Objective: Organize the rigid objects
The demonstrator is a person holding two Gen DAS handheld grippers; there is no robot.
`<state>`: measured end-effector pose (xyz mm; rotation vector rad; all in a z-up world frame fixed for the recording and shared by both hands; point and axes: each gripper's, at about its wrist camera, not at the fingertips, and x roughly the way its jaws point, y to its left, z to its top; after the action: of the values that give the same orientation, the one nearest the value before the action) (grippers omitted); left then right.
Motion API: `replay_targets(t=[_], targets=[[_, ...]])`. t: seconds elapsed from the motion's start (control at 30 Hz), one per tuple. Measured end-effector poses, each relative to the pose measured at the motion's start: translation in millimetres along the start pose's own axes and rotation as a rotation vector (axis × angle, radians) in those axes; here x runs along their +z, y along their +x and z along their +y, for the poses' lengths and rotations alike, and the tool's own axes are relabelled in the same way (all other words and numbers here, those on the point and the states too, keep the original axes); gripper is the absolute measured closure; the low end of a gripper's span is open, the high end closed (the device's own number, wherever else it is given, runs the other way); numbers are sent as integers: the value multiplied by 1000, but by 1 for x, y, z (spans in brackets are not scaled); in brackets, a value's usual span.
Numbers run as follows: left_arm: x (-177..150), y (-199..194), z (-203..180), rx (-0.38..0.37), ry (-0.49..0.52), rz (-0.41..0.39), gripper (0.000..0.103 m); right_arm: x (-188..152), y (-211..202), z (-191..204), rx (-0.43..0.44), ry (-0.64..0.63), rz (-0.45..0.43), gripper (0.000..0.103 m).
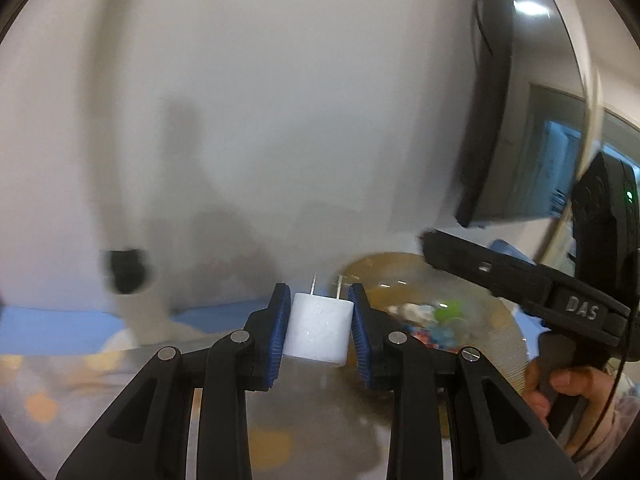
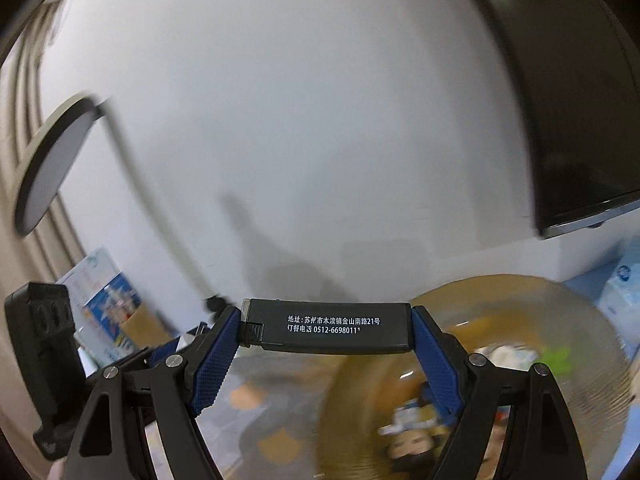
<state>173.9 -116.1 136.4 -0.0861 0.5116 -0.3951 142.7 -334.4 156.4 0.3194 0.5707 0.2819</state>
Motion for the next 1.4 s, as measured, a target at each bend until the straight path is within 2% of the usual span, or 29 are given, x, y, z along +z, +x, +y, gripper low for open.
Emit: replay_targets(t=[0.03, 0.13, 0.17, 0.23, 0.33, 0.37, 0.4, 0.43, 0.47, 0.53, 0.67, 0.8, 0.9, 1.03, 1.1, 1.17, 1.4], targets=[[-1, 11, -4, -39, -7, 18, 76, 3, 3, -8, -17, 4, 6, 21], [-5, 35, -13, -34, 0, 65, 76, 3, 11, -24, -54, -1, 41, 21], [-7, 40, -14, -53, -6, 71, 76, 2, 14, -29, -64, 1, 47, 21], [-9, 48, -15, -76, -14, 83, 76, 3, 15, -38, -68, 14, 43, 21], [-12, 57, -20, -65, 13, 115, 74, 6, 18, -53, -83, 54, 41, 20], [-13, 59, -22, -75, 17, 129, 54, 7, 19, -56, -89, 65, 44, 20], [-12, 62, -24, -95, 16, 153, 0, 8, 21, -61, -102, 81, 56, 14], [-12, 63, -27, -100, 15, 159, 3, 9, 23, -66, -101, 99, 78, 6], [-13, 63, -33, -93, 16, 147, 1, 8, 24, -70, -80, 116, 112, 0], [-15, 57, -34, -59, 3, 124, 1, 9, 23, -73, -67, 144, 144, 0], [-14, 42, -26, -44, -37, 124, 1, 10, -1, -73, -105, 154, 102, 0], [-8, 11, -14, 29, -47, 109, 1, 12, -19, -72, -95, 188, 85, 0], [-8, -22, 0, 71, -68, 91, 1, 13, -37, -53, -103, 175, 69, 0], [-16, -69, 24, 179, -80, 75, 1, 6, -49, -14, -74, 170, 82, 0], [-31, -90, 43, 262, -95, 99, 1, -8, -50, 14, -61, 145, 116, 0], [-46, -109, 59, 314, -113, 120, 1, -24, -47, 38, -52, 104, 164, 0], [-122, -165, 92, 427, -155, 199, 1, -117, -30, 126, -70, -162, 370, 0]])
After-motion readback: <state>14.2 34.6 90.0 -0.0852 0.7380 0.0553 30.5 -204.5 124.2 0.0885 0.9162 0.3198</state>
